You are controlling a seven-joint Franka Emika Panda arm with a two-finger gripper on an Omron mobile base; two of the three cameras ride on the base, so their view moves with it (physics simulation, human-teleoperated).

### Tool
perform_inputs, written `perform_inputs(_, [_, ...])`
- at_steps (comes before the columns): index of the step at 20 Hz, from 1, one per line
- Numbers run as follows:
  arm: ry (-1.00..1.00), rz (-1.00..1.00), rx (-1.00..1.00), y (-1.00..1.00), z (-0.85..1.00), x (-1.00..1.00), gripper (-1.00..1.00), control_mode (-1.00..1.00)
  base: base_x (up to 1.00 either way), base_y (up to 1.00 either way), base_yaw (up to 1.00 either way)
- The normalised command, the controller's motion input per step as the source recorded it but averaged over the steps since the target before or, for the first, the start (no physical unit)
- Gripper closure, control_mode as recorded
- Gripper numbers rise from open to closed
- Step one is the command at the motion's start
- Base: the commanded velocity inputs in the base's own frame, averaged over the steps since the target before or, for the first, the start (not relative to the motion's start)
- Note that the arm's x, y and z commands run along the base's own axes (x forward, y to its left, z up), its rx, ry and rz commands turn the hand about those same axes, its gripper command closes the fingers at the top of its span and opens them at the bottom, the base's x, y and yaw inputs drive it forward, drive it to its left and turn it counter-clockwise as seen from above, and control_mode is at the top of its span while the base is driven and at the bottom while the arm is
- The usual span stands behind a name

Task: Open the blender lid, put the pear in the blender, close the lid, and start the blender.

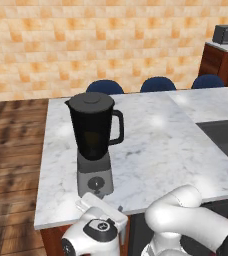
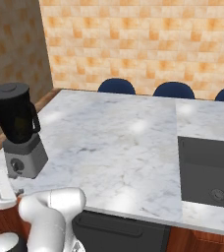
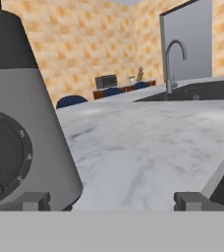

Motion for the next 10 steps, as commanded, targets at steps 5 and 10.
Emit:
perform_inputs(5, [-0.03,0.0,0.0,0.05,-0.08,0.29,-1.0,-1.0,0.0,0.0,0.0])
perform_inputs(10, [-0.02,0.0,0.0,0.18,-0.11,0.21,-1.0,-1.0,0.0,0.0,0.0])
